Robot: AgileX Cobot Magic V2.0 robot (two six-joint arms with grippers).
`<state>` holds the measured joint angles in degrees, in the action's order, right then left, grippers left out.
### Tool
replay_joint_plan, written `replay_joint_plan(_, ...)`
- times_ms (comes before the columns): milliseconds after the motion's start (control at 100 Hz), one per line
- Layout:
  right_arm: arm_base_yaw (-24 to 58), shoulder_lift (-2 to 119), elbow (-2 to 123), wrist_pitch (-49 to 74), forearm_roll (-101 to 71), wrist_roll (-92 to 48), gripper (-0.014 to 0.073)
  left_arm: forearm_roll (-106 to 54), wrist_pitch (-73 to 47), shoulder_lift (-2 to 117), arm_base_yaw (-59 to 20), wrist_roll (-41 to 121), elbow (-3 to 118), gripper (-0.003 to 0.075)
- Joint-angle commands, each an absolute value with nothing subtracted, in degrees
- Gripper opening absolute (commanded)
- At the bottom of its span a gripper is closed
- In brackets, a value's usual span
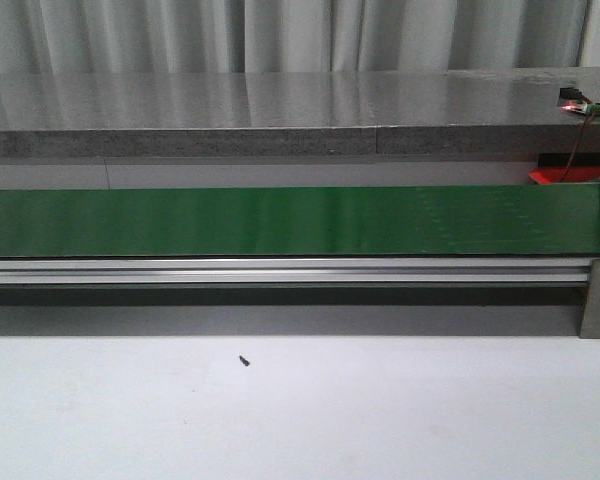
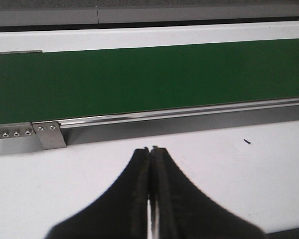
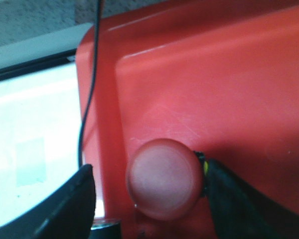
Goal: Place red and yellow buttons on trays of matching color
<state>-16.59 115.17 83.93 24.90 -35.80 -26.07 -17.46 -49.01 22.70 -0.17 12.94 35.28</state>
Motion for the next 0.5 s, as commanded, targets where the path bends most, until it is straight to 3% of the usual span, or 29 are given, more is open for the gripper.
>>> replay_joint_plan(0,-16.86,109.28,85.74,23.02,-36.55,-26.41,0.0458,-18.79,-45.62,23.09,-0.56,12.88,36.72,-0.0020)
replay_joint_plan(170,-16.86,105.56,85.74,22.89,-35.30,-26.69,0.0315,-18.79,-45.62,23.09,-0.56,12.88,36.72,-0.0020)
replay_joint_plan(390,-16.38,100.63,83.62,23.99,-33.13,-27.54,-0.0075,-18.79,-45.62,23.09,-0.56,12.88,36.72,-0.0020)
replay_joint_plan(490,-15.92,98.12,80.80,22.97,-32.35,-27.54,-0.0060,-18.79,-45.62,23.09,-0.56,12.88,36.72,-0.0020)
